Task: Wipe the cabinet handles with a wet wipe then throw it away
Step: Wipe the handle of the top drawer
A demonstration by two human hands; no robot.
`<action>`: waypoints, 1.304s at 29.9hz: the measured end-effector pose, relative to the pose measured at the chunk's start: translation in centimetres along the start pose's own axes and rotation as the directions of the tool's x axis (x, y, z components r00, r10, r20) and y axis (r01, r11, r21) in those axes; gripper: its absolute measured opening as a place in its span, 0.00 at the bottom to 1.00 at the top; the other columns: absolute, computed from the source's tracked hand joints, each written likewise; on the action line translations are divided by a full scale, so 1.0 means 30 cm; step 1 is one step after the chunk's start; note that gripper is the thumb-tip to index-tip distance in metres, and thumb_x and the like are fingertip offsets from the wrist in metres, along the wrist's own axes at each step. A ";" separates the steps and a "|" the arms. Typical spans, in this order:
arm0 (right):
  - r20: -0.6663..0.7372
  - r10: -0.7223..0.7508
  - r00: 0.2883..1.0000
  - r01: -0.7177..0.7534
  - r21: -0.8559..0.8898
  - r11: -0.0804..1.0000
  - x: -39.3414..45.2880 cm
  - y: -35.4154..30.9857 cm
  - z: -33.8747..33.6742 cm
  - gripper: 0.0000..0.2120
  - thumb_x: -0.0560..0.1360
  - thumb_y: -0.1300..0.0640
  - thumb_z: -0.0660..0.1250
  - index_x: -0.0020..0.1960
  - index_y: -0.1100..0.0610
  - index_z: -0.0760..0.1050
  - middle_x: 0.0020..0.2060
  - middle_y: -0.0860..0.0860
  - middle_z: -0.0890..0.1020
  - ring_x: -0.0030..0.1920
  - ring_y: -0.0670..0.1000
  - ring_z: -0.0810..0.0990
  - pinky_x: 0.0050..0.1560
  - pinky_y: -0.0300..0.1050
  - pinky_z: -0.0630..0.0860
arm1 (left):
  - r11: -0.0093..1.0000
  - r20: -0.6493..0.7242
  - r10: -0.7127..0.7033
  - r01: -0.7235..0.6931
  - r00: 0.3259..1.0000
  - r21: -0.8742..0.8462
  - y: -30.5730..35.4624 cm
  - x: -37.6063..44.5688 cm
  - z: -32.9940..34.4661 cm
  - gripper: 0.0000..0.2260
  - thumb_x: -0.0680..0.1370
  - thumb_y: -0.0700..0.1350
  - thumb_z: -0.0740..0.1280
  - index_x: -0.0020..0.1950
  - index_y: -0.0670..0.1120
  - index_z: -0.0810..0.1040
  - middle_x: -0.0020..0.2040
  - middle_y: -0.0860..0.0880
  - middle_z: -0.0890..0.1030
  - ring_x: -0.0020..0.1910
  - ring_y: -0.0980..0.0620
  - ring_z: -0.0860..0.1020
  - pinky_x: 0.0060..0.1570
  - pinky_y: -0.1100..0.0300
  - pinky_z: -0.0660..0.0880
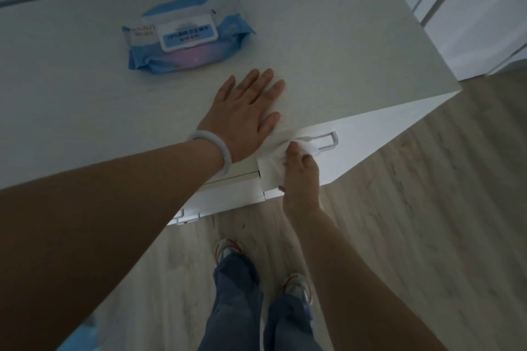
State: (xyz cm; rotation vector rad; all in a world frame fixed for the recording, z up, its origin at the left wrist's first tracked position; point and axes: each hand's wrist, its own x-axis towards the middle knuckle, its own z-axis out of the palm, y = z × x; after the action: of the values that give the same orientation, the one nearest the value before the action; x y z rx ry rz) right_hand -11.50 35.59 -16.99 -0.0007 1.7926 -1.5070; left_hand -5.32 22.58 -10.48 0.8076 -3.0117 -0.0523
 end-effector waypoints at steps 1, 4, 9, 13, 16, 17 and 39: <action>0.017 -0.006 1.000 0.006 -0.001 1.000 0.014 -0.004 -0.027 0.16 0.77 0.43 0.63 0.38 0.53 0.76 0.36 0.48 0.80 0.40 0.51 0.78 0.42 0.52 0.75 | 1.000 0.001 0.000 0.000 1.000 -0.005 0.000 0.000 -0.001 0.28 0.78 0.59 0.41 0.78 0.53 0.50 0.79 0.50 0.51 0.78 0.50 0.50 0.76 0.47 0.49; -0.015 -0.037 0.999 0.039 0.125 0.991 0.037 -0.018 -0.075 0.14 0.78 0.48 0.64 0.37 0.55 0.74 0.32 0.51 0.72 0.34 0.50 0.70 0.32 0.44 0.67 | 1.000 -0.003 -0.002 0.002 1.000 -0.002 -0.001 -0.002 0.007 0.28 0.79 0.58 0.42 0.78 0.53 0.50 0.79 0.51 0.51 0.78 0.50 0.50 0.76 0.47 0.48; 0.037 -0.022 0.999 0.018 0.095 0.995 -0.019 0.005 0.015 0.12 0.76 0.45 0.63 0.45 0.54 0.75 0.37 0.49 0.78 0.39 0.49 0.77 0.35 0.45 0.73 | 1.000 0.000 0.007 -0.007 1.000 0.008 -0.003 -0.003 0.005 0.27 0.79 0.58 0.42 0.78 0.53 0.50 0.79 0.50 0.51 0.78 0.50 0.50 0.76 0.46 0.49; 0.015 -0.067 0.998 0.066 0.066 0.996 -0.002 -0.022 -0.038 0.10 0.77 0.49 0.65 0.46 0.55 0.78 0.35 0.48 0.79 0.37 0.49 0.76 0.34 0.45 0.72 | 1.000 -0.001 0.006 -0.006 1.000 0.011 -0.004 -0.003 0.005 0.27 0.80 0.58 0.43 0.78 0.53 0.50 0.79 0.50 0.51 0.78 0.50 0.50 0.76 0.46 0.49; 0.062 -0.020 0.998 0.014 0.093 0.996 -0.038 -0.020 0.012 0.11 0.80 0.49 0.60 0.43 0.52 0.76 0.37 0.46 0.80 0.39 0.48 0.78 0.35 0.45 0.75 | 1.000 0.003 0.005 -0.005 1.000 0.014 -0.004 -0.003 0.004 0.26 0.80 0.58 0.43 0.78 0.53 0.49 0.79 0.50 0.50 0.78 0.50 0.49 0.76 0.46 0.48; 0.075 0.004 0.997 -0.012 0.104 0.995 -0.052 -0.016 0.031 0.12 0.80 0.49 0.60 0.42 0.51 0.76 0.37 0.46 0.80 0.40 0.48 0.79 0.35 0.45 0.75 | 1.000 0.007 0.006 -0.006 1.000 0.012 -0.004 -0.003 0.004 0.26 0.80 0.58 0.43 0.78 0.53 0.48 0.79 0.50 0.50 0.78 0.50 0.49 0.76 0.46 0.48; -0.046 -0.003 0.999 0.008 0.111 0.994 0.049 -0.107 -0.137 0.11 0.78 0.54 0.64 0.40 0.57 0.78 0.31 0.51 0.76 0.32 0.51 0.74 0.28 0.41 0.67 | 1.000 0.003 0.004 -0.004 1.000 0.011 -0.003 -0.003 0.007 0.27 0.79 0.58 0.41 0.78 0.53 0.49 0.79 0.50 0.50 0.78 0.50 0.49 0.76 0.46 0.48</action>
State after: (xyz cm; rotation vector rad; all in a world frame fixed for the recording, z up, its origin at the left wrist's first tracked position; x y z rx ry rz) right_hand -16.27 37.38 -15.14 0.0845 1.7428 -1.6211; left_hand -5.20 22.56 -10.70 0.8037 -3.0189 -0.0371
